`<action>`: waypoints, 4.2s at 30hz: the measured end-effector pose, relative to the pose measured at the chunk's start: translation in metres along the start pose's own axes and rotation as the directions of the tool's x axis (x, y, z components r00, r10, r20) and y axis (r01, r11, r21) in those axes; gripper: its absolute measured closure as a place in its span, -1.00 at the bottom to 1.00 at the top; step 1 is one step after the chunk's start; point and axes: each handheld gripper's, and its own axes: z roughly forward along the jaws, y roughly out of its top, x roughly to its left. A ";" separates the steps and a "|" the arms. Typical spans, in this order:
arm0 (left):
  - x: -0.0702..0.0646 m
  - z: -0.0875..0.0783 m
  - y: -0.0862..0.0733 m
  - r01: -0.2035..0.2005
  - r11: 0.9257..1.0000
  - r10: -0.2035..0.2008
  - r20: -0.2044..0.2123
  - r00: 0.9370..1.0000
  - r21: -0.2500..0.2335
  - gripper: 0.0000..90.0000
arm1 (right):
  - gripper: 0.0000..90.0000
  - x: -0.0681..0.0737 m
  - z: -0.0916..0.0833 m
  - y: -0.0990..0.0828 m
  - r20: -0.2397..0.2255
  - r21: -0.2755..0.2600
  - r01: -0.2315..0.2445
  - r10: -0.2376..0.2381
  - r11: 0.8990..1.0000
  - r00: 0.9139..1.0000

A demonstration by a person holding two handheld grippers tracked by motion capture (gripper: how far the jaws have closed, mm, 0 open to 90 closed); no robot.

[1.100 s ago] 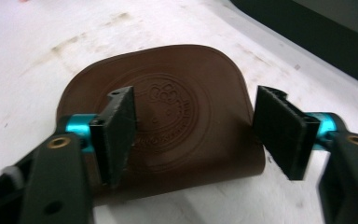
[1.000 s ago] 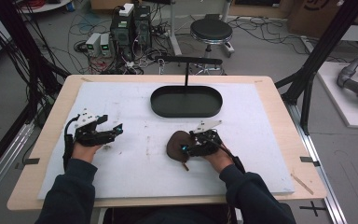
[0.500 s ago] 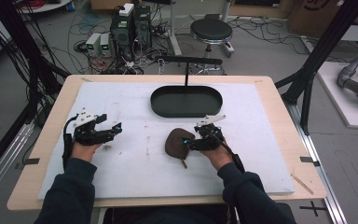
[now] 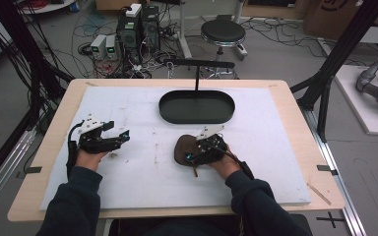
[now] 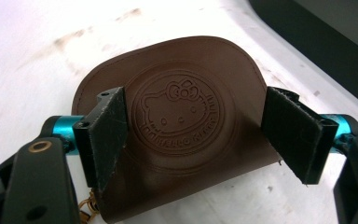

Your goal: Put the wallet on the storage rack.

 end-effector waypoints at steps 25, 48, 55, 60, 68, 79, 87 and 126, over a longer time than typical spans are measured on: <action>0.003 -0.001 -0.001 0.011 1.000 -0.011 -0.008 1.000 0.000 -0.43 | -0.55 -0.019 -0.010 -0.016 0.035 0.025 -0.392 0.392 0.919 0.919; 0.002 0.004 -0.003 0.005 1.000 -0.005 0.002 1.000 0.024 -0.42 | 0.15 -0.050 0.001 -0.019 -0.193 0.077 -0.468 0.474 0.880 0.859; 0.003 0.003 -0.003 0.008 1.000 -0.008 0.000 1.000 0.025 -0.42 | 0.55 -0.059 0.003 -0.022 -0.290 0.058 -0.502 0.495 0.863 0.819; 0.004 0.003 -0.003 0.008 1.000 -0.008 0.000 1.000 0.027 -0.42 | 0.48 -0.058 -0.001 -0.020 -0.277 0.044 -0.477 0.469 0.878 0.838; 0.004 0.003 -0.003 0.008 1.000 -0.008 -0.001 1.000 0.026 -0.41 | -0.56 -0.028 0.008 -0.007 -0.083 -0.016 -0.391 0.389 0.920 0.918; 0.004 0.003 -0.003 0.008 1.000 -0.008 0.000 1.000 0.025 -0.41 | -0.54 -0.020 0.021 -0.002 -0.134 0.051 -0.416 0.419 0.908 0.898; 0.003 0.004 -0.003 0.008 1.000 -0.008 0.001 1.000 0.027 -0.41 | -0.05 -0.026 0.017 0.009 -0.149 0.134 -0.412 0.429 0.901 0.891; 0.006 0.001 -0.004 0.013 1.000 -0.013 -0.004 1.000 0.015 -0.40 | 0.78 -0.021 -0.062 0.035 0.046 0.066 0.085 -0.088 0.994 0.995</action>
